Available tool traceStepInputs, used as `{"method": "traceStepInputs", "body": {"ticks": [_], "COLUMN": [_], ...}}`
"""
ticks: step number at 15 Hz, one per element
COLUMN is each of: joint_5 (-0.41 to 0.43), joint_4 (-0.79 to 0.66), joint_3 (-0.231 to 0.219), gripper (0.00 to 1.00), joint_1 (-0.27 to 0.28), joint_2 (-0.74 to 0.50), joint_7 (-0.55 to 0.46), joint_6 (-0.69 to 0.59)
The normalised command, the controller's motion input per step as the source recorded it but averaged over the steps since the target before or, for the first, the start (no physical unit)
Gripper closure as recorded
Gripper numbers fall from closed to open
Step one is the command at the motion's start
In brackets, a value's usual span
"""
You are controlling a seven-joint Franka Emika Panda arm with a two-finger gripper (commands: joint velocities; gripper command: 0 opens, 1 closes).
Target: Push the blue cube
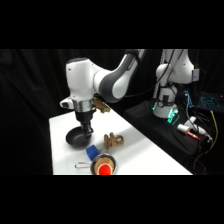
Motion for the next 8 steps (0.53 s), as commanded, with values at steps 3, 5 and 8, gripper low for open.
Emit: {"method": "traceStepInputs", "body": {"ticks": [3,5,8], "joint_5": [-0.050,-0.035,-0.014], "joint_4": [0.17,0.21,0.21], "joint_3": [0.000,-0.001,0.005], "gripper": [0.97,0.97,0.97], "joint_1": [0.023,0.015,0.007], "joint_2": [0.22,0.24,0.25], "joint_7": [0.08,0.07,0.06], "joint_6": [0.18,0.14,0.12]}}
